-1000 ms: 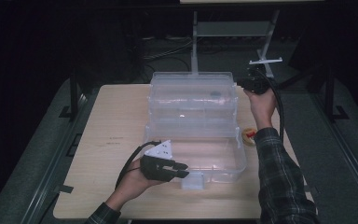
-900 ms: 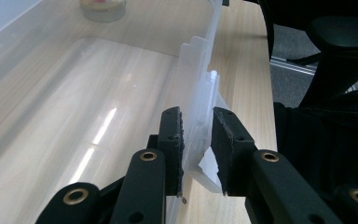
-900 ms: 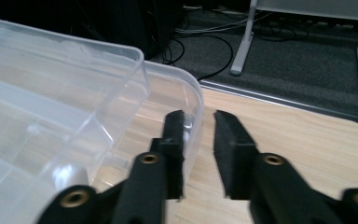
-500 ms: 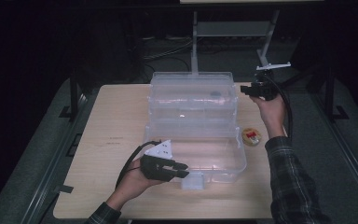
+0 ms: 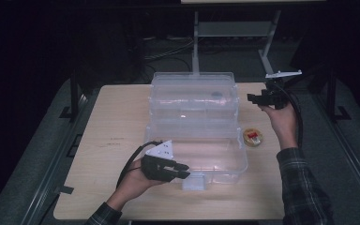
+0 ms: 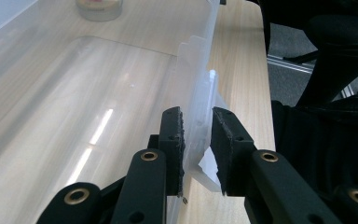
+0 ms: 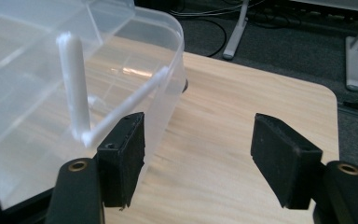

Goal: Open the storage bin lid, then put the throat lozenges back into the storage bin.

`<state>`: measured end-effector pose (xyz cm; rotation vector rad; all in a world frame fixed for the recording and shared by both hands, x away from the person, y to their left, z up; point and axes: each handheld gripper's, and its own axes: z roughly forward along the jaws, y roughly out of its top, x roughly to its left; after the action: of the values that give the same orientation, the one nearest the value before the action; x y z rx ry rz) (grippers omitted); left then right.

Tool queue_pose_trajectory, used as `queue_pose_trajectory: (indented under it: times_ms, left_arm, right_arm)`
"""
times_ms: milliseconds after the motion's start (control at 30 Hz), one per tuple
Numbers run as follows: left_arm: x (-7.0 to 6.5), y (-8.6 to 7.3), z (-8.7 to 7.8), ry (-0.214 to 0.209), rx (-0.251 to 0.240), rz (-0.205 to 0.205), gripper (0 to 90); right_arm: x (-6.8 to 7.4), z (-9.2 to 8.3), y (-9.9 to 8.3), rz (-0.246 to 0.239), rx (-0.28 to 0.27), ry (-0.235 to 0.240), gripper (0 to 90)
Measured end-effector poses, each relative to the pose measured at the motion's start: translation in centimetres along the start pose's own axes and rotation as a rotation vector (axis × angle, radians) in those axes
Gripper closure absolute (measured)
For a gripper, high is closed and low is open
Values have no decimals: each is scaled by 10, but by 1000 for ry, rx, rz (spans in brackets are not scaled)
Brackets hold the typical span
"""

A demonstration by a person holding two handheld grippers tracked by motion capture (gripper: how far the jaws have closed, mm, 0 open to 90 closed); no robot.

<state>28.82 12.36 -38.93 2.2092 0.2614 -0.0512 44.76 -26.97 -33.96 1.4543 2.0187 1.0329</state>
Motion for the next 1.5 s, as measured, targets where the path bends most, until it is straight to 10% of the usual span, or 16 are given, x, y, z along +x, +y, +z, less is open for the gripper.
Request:
queue_pose_trajectory:
  times_ms: [1500]
  left_arm:
    - [2,0,0,-11,7,-4,736]
  right_arm:
    - [-2,1,-109,-19,114,61,143]
